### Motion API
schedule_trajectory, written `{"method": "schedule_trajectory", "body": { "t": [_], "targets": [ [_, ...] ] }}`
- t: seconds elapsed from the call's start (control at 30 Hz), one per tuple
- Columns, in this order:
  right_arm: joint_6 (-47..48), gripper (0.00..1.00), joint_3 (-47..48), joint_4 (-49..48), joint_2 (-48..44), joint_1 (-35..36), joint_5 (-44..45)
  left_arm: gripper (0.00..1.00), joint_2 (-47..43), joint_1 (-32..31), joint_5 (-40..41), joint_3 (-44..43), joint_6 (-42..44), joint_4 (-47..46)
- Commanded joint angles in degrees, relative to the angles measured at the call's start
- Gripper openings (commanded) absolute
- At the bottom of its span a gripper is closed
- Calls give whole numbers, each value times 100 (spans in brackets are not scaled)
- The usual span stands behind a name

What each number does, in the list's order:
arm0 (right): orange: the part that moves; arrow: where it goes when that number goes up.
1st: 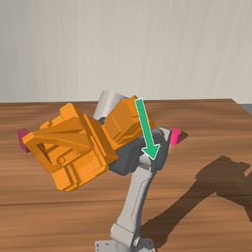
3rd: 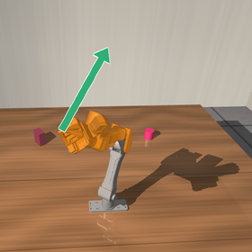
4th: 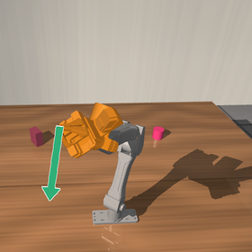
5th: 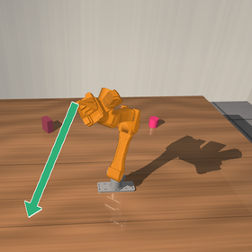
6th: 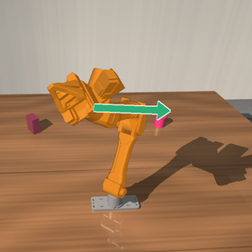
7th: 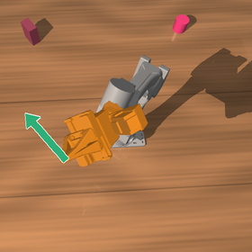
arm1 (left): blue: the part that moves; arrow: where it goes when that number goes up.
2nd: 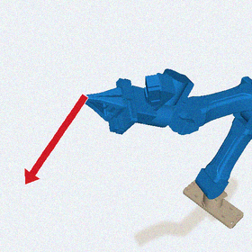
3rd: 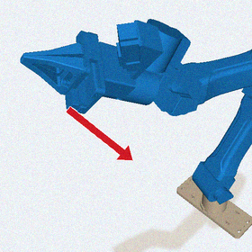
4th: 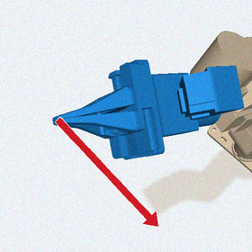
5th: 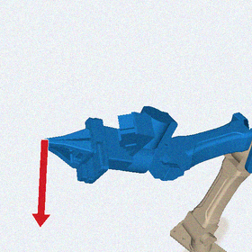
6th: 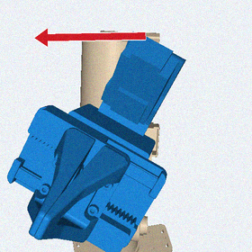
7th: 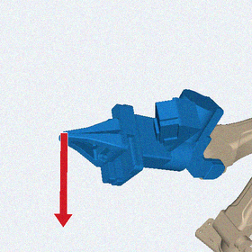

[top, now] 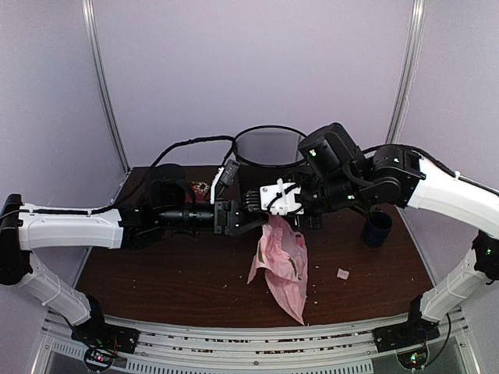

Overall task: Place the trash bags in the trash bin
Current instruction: Pass from the right arm to the left, then pass from the left arm to the right

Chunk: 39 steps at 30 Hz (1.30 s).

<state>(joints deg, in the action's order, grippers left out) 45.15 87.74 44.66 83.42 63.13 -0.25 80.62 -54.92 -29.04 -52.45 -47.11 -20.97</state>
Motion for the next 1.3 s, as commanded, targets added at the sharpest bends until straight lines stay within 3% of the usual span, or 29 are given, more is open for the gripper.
{"method": "schedule_trajectory", "body": {
  "t": [0.0, 0.17, 0.33, 0.47, 0.67, 0.73, 0.8, 0.87, 1.27],
  "targets": [
    [-468, 0, 47, -256, 11, 35, -303, 63, 212, 7, -48, -68, 33, -284],
    [-825, 0, -27, -401, -53, -44, -541, 35, 422, 3, -22, 43, 155, -559],
    [-1206, 0, -116, -401, -183, -800, -1754, 0, 404, 3, -19, 484, 373, -1178],
    [-1602, 0, -74, -285, -120, -1719, -3233, 0, 266, -1, 128, 862, 472, -1675],
    [-1849, 0, -844, -764, -438, -1896, -3488, 0, 155, -2, 269, 1210, 532, -2119],
    [-1854, 8, -1031, -761, -430, -1861, -3658, 0, 118, -2, 326, 1371, 465, -2359],
    [-1902, 25, -1205, -826, -370, -1791, -3732, 0, 110, -2, 370, 1479, 420, -2508],
    [-1987, 32, -1323, -977, -323, -1680, -3716, 0, 139, -4, 363, 1535, 350, -2641],
    [-2579, 39, -928, -1494, 304, -1480, -4153, 0, 265, -103, 184, 1588, 244, -3101]
  ]
}}
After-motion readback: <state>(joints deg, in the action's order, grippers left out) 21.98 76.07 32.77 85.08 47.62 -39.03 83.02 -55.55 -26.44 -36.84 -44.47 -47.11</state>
